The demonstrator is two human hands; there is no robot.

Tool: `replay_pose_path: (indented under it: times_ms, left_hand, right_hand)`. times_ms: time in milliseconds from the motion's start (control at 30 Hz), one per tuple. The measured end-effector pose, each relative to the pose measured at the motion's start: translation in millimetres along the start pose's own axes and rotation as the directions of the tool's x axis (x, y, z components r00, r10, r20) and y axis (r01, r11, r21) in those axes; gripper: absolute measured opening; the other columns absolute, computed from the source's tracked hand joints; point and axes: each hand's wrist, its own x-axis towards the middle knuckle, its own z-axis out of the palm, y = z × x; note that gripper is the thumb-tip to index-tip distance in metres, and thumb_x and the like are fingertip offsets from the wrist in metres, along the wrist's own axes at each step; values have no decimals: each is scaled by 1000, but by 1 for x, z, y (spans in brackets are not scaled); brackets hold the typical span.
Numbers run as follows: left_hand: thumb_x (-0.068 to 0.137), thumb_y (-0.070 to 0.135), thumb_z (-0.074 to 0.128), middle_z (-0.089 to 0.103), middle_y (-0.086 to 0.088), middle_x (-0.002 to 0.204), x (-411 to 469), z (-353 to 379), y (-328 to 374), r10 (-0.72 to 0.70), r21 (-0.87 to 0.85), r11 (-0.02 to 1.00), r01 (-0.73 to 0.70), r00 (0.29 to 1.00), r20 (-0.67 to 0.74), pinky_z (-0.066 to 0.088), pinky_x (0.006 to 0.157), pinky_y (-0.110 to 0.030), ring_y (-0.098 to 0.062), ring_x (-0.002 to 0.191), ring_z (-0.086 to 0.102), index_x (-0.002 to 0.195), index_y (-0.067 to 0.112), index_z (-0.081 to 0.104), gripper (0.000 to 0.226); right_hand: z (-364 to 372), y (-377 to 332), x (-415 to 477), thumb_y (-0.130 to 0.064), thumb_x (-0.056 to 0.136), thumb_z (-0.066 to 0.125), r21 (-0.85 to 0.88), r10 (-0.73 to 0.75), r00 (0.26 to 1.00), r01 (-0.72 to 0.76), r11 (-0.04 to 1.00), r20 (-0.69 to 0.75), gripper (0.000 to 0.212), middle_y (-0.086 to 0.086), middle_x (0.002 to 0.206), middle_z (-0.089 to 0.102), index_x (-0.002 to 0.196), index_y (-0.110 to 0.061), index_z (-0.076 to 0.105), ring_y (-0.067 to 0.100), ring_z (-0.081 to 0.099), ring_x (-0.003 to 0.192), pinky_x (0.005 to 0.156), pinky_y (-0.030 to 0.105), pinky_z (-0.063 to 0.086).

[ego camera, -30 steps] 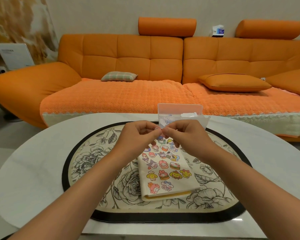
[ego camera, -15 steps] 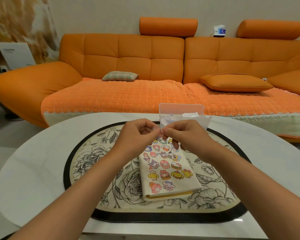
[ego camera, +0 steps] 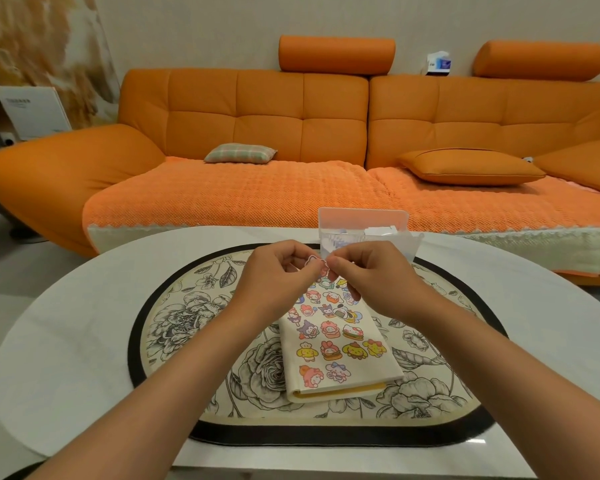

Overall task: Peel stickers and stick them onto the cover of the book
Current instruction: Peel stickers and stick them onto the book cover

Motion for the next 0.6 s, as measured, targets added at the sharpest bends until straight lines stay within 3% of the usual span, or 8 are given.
replay_pose_path:
  times_ms: [133,233,500,600]
  left_hand:
    - [85,25,74,74,-2,77,-1,1,1,5,-6,1000,-5,1000,-17,58,65,-46,-35,76,68,80,26,74,6]
    - [86,27,74,74,-1,77,-3,3,1,13,-4,1000,-13,1000,-29,59,67,-51,-33,77,69,80,27,75,5]
    - [84,31,72,73,-1,74,-6,8,0,4,-17,1000,-6,997,-73,59,67,-53,-32,76,68,79,34,74,6]
    - [83,34,74,72,8,78,-7,10,-1,-3,14,1000,4,993,-122,60,68,-41,-16,72,66,82,34,72,2]
  right_hand:
    - [4,-2,-1,-25,100,58,-2,-10,999,10,1000,-32,28,-13,45,53,75,-22,70,3,39,41,45,18,34]
    - [8,-1,-1,-23,100,58,46,-18,999,21,999,-49,27,-9,49,53,77,-26,72,12,40,46,45,28,34]
    - [17,0,-3,-22,99,58,96,8,995,2,995,-100,32,-6,47,48,70,-29,70,14,35,45,44,26,28]
    - [16,2,-3,-23,98,59,79,18,992,-8,997,-122,32,-8,45,50,69,-28,69,14,37,43,44,27,32]
